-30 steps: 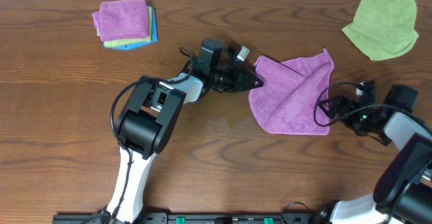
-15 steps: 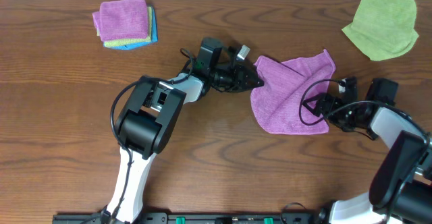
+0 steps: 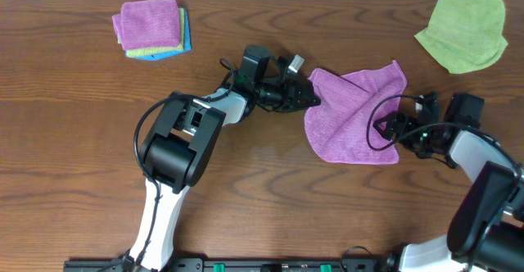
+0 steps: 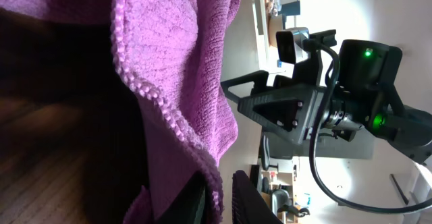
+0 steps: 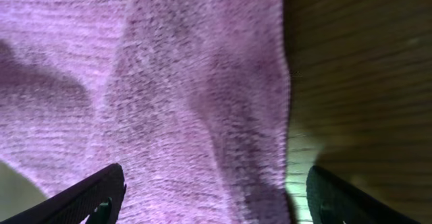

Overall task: Fold the cloth
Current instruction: 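Grasp the purple cloth's left and right edges with both grippers, then lift the purple cloth with both grippers and pull it upward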

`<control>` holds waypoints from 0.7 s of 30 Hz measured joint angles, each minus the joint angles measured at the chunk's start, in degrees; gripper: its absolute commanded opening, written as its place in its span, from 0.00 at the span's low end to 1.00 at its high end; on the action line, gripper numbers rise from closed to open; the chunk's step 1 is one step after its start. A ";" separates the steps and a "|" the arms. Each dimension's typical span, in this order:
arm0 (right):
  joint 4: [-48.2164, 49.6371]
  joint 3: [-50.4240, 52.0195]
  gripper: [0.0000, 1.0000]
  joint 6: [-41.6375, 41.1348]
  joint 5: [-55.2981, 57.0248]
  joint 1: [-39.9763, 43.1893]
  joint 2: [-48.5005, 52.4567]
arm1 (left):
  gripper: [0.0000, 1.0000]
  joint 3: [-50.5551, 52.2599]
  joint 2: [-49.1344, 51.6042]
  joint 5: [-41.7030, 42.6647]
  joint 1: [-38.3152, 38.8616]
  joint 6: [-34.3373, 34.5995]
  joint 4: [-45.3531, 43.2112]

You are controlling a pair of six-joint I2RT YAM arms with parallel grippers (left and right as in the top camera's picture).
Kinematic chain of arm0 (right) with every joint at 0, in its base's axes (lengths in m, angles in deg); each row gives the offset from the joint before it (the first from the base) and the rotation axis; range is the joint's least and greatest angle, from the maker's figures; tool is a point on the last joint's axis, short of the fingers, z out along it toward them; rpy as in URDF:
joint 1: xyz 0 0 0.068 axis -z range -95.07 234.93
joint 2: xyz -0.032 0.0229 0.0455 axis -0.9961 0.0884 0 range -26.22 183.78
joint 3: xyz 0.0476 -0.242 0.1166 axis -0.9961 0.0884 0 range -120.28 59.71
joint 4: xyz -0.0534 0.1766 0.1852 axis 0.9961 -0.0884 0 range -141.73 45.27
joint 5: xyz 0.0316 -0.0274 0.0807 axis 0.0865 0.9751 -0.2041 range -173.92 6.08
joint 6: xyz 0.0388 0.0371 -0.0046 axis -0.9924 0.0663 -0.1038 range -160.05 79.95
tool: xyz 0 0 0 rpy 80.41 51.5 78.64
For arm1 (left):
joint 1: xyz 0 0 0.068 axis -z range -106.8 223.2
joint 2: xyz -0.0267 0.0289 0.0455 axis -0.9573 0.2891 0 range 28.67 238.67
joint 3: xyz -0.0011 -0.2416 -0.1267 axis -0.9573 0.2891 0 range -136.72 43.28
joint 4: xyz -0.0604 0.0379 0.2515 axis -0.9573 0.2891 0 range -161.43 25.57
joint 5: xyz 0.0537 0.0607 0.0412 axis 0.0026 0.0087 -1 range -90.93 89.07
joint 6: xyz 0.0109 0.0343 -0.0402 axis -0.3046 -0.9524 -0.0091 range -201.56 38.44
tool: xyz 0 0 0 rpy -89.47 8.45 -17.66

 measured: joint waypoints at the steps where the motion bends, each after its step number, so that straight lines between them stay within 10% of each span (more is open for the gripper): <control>1: 0.20 0.00 0.86 0.00 0.66 0.00 -0.11 | 0.15 -0.02 0.00 0.00 0.00 0.09 0.00; 16: 8.33 -1.11 0.84 -1.03 -2.73 0.00 3.82 | 0.15 -0.07 0.00 0.02 0.00 1.20 -0.02; 21: 8.85 -1.75 0.63 -1.25 -7.63 0.02 5.95 | 0.15 -0.07 0.00 0.11 0.00 1.20 -0.02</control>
